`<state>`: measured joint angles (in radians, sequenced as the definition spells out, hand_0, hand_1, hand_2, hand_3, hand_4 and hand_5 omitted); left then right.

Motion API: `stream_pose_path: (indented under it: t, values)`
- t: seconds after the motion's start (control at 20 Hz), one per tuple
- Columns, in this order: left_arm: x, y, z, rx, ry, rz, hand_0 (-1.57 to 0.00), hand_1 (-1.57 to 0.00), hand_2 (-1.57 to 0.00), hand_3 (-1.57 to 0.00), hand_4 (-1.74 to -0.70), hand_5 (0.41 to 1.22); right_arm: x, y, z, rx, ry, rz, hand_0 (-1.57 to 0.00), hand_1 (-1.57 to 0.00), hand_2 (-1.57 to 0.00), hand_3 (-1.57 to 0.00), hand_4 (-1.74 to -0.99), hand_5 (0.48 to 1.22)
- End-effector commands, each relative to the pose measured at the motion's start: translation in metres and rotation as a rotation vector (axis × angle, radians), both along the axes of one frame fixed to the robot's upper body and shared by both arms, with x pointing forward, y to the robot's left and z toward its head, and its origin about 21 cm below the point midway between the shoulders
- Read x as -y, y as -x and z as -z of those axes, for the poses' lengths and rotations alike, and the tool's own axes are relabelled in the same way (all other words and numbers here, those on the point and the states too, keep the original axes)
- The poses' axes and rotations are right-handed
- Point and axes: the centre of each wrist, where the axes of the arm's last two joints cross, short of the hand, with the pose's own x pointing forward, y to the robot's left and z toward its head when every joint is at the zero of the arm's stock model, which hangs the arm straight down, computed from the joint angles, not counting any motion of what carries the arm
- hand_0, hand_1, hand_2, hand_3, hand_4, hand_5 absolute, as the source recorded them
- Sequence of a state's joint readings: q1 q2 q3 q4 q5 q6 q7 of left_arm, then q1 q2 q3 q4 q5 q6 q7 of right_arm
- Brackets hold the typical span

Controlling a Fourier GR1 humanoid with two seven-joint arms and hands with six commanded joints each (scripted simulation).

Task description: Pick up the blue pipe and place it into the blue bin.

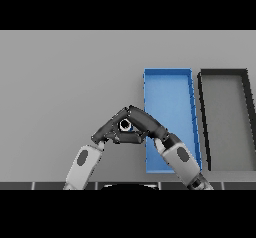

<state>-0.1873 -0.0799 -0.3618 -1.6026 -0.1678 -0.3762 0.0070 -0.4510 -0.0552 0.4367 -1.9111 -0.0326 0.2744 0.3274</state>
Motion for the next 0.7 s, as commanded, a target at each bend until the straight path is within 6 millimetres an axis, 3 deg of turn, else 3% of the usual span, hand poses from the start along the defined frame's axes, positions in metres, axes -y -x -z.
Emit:
stream_pose_path:
  t: [0.0,0.1,0.2,0.25,0.45,0.65]
  values:
    - [-0.0021,0.0008,-0.0017,0.022,-0.013,-0.007,-1.46,-1.34,-1.29,-1.17,-1.6,1.221,-0.0001,0.0006,-0.0012,0.002,0.001,0.008,-1.56,-1.56,-1.56,-1.54,-1.733,1.196]
    - [-0.003,-0.0003,0.0001,0.013,-0.041,0.049,-0.94,-0.86,-0.83,-0.75,-1.37,1.221,-0.0033,0.0027,-0.003,-0.02,0.026,0.027,-1.56,-1.56,-1.56,-1.55,-1.736,1.205]
    - [-0.005,-0.003,0.0005,0.012,-0.091,0.069,-0.6,-0.55,-0.53,-0.48,-1.21,1.221,-0.004,0.0034,-0.0023,-0.043,0.053,0.041,-1.56,-1.56,-1.56,-1.56,-1.738,1.211]
    - [-0.0064,-0.0005,0.0035,0.021,-0.11,0.077,-0.48,-0.44,-0.42,-0.38,-1.14,1.132,-0.0053,0.0055,-0.0008,-0.053,0.06,0.044,-1.57,-1.57,-1.57,-1.56,-1.738,1.213]
    - [-0.0064,0.0004,0.0018,-0.008,-0.1,0.038,-0.2,-0.18,-0.17,-0.16,-1.0,0.77,-0.0063,0.0058,-0.0042,-0.043,0.086,0.068,-1.57,-1.57,-1.57,-1.57,-1.74,1.218]
    - [-0.007,-0.002,0.0031,-0.045,-0.098,0.028,-0.08,-0.07,-0.07,-0.06,-0.97,0.567,-0.0051,0.0064,-0.0028,-0.071,0.062,0.064,-1.57,-1.57,-1.57,-1.57,-1.741,1.22]
